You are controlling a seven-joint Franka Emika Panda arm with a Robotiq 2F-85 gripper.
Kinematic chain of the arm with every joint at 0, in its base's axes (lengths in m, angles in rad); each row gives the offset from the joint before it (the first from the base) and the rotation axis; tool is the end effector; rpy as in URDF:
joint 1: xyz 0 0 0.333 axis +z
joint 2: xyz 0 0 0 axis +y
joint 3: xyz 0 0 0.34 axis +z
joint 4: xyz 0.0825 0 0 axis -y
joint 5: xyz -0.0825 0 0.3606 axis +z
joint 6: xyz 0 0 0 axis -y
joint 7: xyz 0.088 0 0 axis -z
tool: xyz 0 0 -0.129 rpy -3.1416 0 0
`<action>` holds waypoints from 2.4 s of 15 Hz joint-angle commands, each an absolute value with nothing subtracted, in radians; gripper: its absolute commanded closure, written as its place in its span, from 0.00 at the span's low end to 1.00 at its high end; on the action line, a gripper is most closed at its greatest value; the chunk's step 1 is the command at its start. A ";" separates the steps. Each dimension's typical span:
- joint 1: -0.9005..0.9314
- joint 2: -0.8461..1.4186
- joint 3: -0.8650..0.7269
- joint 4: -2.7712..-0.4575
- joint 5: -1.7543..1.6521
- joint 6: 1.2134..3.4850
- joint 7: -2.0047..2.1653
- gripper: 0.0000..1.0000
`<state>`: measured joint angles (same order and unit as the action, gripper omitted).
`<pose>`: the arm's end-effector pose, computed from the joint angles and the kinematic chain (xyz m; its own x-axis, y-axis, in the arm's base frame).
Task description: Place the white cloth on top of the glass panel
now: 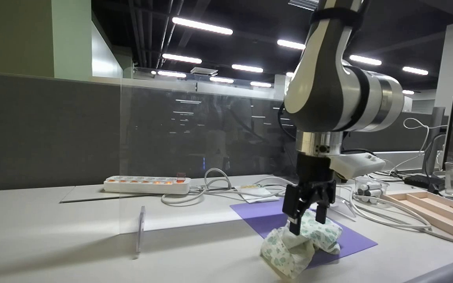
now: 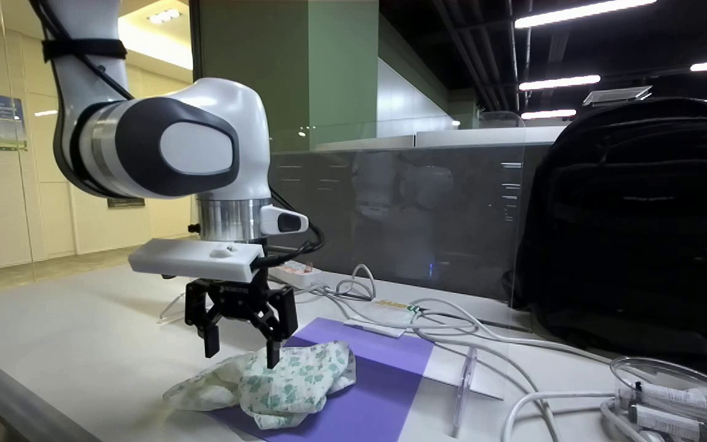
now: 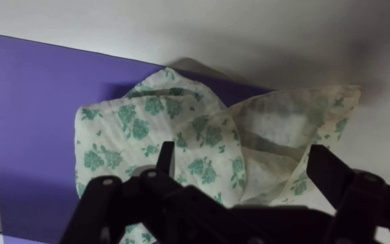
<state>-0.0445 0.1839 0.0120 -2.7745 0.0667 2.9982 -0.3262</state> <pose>0.3827 -0.0168 0.1872 0.9734 0.2254 0.0418 0.2257 -0.9742 -0.0010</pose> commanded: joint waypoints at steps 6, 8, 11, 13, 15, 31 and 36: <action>-0.071 0.263 -0.023 -2.753 -0.036 3.055 -0.268 0.62; -0.073 0.269 -0.030 -2.750 -0.045 3.053 -0.263 0.76; -0.075 0.266 -0.041 -2.751 -0.056 3.052 -0.255 0.96; -0.078 0.254 -0.037 -2.752 -0.052 3.042 -0.253 1.00; -0.059 0.228 -0.050 -2.751 -0.062 3.027 -0.241 1.00; 0.034 -0.316 0.048 -2.440 -0.016 2.135 0.069 1.00; 0.032 -0.381 0.057 -2.393 -0.018 2.099 0.037 0.99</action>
<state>0.0281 -0.3815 0.0606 -2.3949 -0.0167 2.1011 0.0359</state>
